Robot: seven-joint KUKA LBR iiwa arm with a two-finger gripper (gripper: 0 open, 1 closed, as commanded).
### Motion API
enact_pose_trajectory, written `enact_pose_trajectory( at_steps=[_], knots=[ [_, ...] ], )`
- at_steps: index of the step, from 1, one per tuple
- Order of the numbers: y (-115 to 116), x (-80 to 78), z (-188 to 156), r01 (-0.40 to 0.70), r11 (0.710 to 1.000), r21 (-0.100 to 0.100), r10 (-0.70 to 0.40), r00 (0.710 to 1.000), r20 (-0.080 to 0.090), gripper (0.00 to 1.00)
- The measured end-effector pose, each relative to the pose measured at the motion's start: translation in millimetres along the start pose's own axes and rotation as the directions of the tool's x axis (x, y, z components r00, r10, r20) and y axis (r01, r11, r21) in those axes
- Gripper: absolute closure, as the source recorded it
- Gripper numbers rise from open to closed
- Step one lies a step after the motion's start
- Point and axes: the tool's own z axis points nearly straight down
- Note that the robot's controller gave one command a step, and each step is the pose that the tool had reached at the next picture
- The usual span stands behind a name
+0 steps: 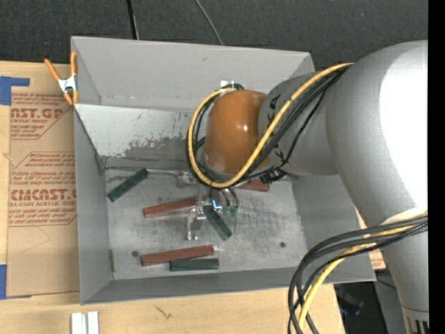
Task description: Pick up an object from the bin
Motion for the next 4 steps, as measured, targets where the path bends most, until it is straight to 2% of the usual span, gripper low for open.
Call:
enact_pose_trajectory(
  at_steps=[1, 2, 3, 4],
  knots=[
    [-4, -6.6, -5, -0.103, 0.995, -0.001, 0.103, 0.995, -0.001, 1.0],
    [-4, -6.6, -5, -0.103, 0.995, -0.001, 0.103, 0.995, -0.001, 1.0],
    [-4, -4.0, -16, -0.102, 0.995, 0.002, 0.102, 0.995, -0.007, 1.0],
    [-5, -4.1, -48, -0.103, 0.995, 0.003, 0.103, 0.995, -0.007, 1.0]
  ],
)
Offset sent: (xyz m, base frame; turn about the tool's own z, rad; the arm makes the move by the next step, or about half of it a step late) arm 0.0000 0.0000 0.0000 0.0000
